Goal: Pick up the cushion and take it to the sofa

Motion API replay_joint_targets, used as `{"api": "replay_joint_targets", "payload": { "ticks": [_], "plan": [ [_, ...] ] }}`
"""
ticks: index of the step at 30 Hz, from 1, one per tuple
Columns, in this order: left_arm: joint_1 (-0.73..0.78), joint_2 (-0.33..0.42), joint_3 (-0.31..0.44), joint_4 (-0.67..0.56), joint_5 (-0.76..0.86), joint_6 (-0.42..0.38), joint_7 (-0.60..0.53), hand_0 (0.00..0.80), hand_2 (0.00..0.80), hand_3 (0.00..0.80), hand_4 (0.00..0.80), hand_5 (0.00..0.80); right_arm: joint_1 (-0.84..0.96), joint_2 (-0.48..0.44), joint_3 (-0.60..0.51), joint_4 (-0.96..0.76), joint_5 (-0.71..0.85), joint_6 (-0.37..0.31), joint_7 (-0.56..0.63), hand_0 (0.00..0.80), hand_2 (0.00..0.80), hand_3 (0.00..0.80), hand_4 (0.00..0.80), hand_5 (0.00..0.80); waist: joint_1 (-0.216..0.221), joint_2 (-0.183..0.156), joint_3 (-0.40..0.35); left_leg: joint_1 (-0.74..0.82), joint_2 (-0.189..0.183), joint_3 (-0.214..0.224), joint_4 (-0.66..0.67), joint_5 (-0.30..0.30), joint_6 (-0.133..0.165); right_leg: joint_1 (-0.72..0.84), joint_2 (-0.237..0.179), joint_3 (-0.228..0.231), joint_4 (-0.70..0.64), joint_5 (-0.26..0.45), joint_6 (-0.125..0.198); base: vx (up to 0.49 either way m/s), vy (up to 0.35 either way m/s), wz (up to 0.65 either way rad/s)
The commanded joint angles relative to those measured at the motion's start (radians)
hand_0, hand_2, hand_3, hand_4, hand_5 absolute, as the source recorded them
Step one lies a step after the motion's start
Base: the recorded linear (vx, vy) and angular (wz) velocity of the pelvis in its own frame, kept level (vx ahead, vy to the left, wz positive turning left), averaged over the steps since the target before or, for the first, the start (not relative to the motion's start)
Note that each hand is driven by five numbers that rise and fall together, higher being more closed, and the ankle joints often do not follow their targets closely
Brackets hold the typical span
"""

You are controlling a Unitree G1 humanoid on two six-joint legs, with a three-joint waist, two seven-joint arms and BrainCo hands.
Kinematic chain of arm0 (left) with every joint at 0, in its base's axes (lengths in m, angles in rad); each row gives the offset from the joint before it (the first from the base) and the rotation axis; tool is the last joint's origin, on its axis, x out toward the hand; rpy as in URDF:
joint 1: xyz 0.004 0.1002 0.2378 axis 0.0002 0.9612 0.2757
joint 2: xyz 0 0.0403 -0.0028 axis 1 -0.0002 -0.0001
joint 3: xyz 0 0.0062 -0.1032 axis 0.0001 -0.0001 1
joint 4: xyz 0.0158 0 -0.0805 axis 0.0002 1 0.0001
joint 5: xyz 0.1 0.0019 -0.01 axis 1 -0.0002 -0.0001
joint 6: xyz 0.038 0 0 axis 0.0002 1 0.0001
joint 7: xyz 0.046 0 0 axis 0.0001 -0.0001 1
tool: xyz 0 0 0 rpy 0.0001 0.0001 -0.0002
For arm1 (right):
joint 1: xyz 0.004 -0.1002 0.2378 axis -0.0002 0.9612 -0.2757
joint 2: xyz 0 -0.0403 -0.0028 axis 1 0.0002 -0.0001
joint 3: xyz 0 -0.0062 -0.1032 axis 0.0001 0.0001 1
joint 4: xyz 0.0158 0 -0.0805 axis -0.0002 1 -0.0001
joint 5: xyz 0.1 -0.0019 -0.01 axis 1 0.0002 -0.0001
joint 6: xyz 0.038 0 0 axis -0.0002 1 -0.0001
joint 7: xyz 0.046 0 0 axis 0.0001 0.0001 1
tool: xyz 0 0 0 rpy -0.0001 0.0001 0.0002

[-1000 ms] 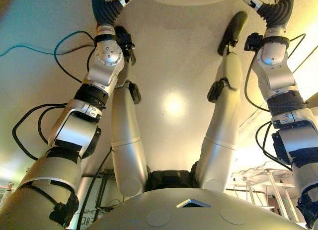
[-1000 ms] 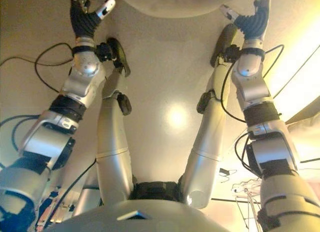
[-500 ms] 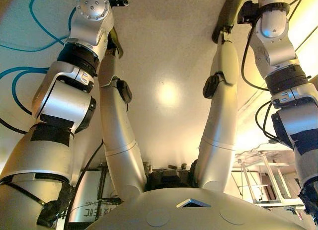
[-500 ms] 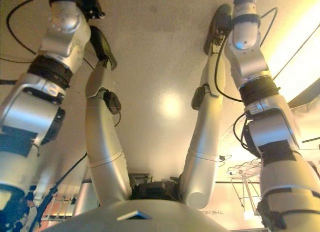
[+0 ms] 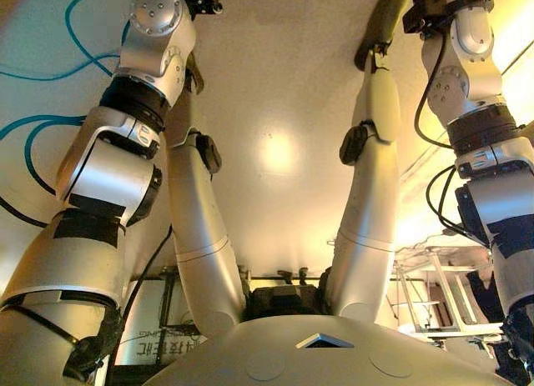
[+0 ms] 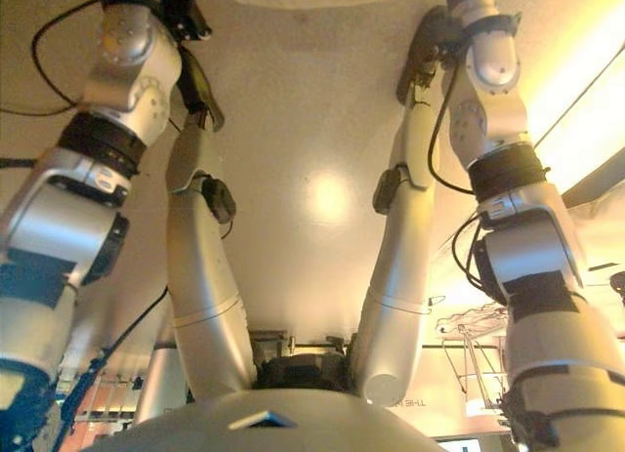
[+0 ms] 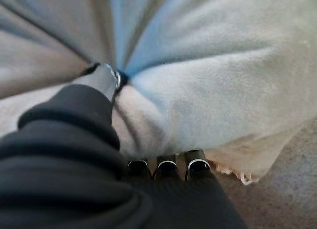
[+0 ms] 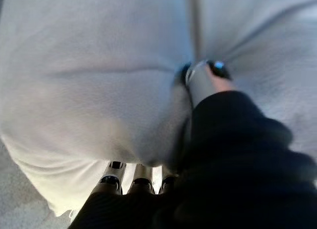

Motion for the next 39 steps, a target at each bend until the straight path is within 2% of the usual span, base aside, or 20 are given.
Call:
{"api": "replay_joint_targets", "payload": {
  "ticks": [1,4,10,13,16,20,22,24,26,28,31,35,39],
  "plan": [
    [0.062,-0.194,-0.021,-0.231,0.11,-0.087,-0.094,0.8,0.8,0.8,0.8,0.8,-0.041,0.156,0.075,-0.305,-0.071,-0.043,0.188,0.8,0.8,0.8,0.8,0.8,0.032,-0.011,0.013,0.042,-0.047,-0.058,-0.118,0.064,0.048,0.107,-0.022,-0.016,0.036,-0.097,0.047,-0.059,-0.097,0.11],
    [0.161,-0.203,0.01,-0.297,0.141,-0.126,-0.071,0.8,0.8,0.8,0.8,0.8,0.033,0.152,0.059,-0.335,-0.112,-0.053,0.176,0.8,0.8,0.8,0.8,0.8,0.04,-0.009,0.013,0.105,-0.046,-0.056,-0.132,0.068,0.049,0.166,-0.028,-0.03,0.027,-0.095,0.043,-0.074,-0.093,0.06],
    [0.378,-0.198,0.036,-0.443,0.19,-0.163,-0.005,0.8,0.8,0.8,0.8,0.8,0.232,0.166,0.03,-0.411,-0.226,-0.1,0.136,0.8,0.8,0.8,0.8,0.8,0.049,-0.011,0.013,0.31,-0.004,-0.014,-0.184,0.092,0.029,0.364,-0.025,-0.072,0.012,-0.108,0.028,-0.082,-0.094,-0.03],
    [0.483,-0.187,0.064,-0.527,0.199,-0.168,0.004,0.8,0.8,0.8,0.8,0.8,0.349,0.169,0.019,-0.476,-0.335,-0.116,0.101,0.8,0.8,0.8,0.8,0.8,0.045,-0.019,0.013,0.455,0.03,0.018,-0.214,0.098,0.013,0.494,-0.018,-0.094,0.001,-0.121,0.022,-0.071,-0.091,-0.12],
    [0.584,-0.157,0.103,-0.625,0.183,-0.138,-0.003,0.8,0.8,0.8,0.8,0.8,0.462,0.152,-0.015,-0.56,-0.363,-0.109,0.11,0.8,0.8,0.8,0.8,0.8,0.045,-0.03,0.013,0.622,0.065,0.059,-0.256,0.102,0.002,0.649,-0.002,-0.126,0.008,-0.155,0.015,-0.033,-0.075,-0.23],
    [0.738,-0.106,0.157,-0.739,0.15,-0.118,-0.031,0.8,0.8,0.8,0.8,0.8,0.627,0.122,-0.087,-0.661,-0.37,-0.095,0.166,0.8,0.8,0.8,0.8,0.8,0.048,-0.034,0.011,0.864,0.106,0.091,-0.307,0.102,0.0,0.865,0.023,-0.152,0.019,-0.206,0.006,0.07,-0.081,-0.29],
    [0.843,-0.083,0.186,-0.774,0.108,-0.133,-0.073,0.8,0.8,0.8,0.8,0.8,0.731,0.11,-0.114,-0.694,-0.396,-0.097,0.188,0.8,0.8,0.8,0.8,0.8,0.047,-0.027,-0.039,0.957,0.118,0.099,-0.332,0.099,0.003,0.955,0.043,-0.157,-0.003,-0.22,-0.006,0.18,-0.06,-0.26],
    [0.928,-0.077,0.206,-0.809,0.1,-0.148,-0.097,0.8,0.8,0.8,0.8,0.8,0.805,0.096,-0.126,-0.723,-0.431,-0.104,0.187,0.8,0.8,0.8,0.8,0.8,0.053,-0.022,-0.08,1.029,0.107,0.079,-0.348,0.091,0.009,1.041,0.052,-0.16,-0.055,-0.217,-0.017,0.153,-0.014,-0.17],
    [1.023,-0.079,0.227,-0.853,0.075,-0.166,-0.114,0.8,0.8,0.8,0.8,0.8,0.855,0.088,-0.136,-0.752,-0.451,-0.111,0.201,0.8,0.8,0.8,0.8,0.8,0.073,-0.019,-0.131,1.096,0.062,-0.001,-0.377,0.075,0.03,1.115,0.061,-0.133,-0.122,-0.2,-0.024,0.175,0.08,-0.13],
    [1.08,-0.075,0.244,-0.887,0.078,-0.157,-0.129,0.8,0.8,0.8,0.8,0.8,0.906,0.099,-0.151,-0.783,-0.463,-0.116,0.213,0.8,0.8,0.8,0.8,0.8,0.074,-0.019,-0.181,1.165,0.076,0.016,-0.401,0.069,0.033,1.194,0.059,-0.136,-0.163,-0.197,-0.023,0.204,0.084,-0.3],
    [1.143,-0.074,0.248,-0.916,0.111,-0.16,-0.126,0.8,0.8,0.8,0.8,0.8,0.988,0.11,-0.172,-0.837,-0.468,-0.14,0.205,0.8,0.8,0.8,0.8,0.8,0.07,-0.02,-0.26,1.276,0.071,0.056,-0.435,0.047,0.039,1.311,0.041,-0.158,-0.213,-0.201,-0.017,0.271,0.093,-0.13],
    [1.229,-0.078,0.264,-0.969,0.136,-0.188,-0.12,0.8,0.8,0.8,0.8,0.8,1.092,0.138,-0.199,-0.906,-0.402,-0.14,0.225,0.8,0.8,0.8,0.8,0.8,0.061,-0.019,-0.338,1.386,0.055,0.065,-0.466,0.019,0.048,1.418,0.029,-0.144,-0.26,-0.201,-0.008,0.222,0.127,0.03],
    [1.302,-0.067,0.285,-1.042,0.149,-0.205,-0.125,0.8,0.8,0.8,0.8,0.8,1.158,0.14,-0.213,-0.982,-0.408,-0.13,0.238,0.8,0.8,0.8,0.8,0.8,0.066,-0.017,-0.382,1.472,0.04,0.069,-0.523,0.0,0.057,1.498,0.018,-0.156,-0.314,-0.193,0.009,0.108,0.06,-0.01]
  ]
}}
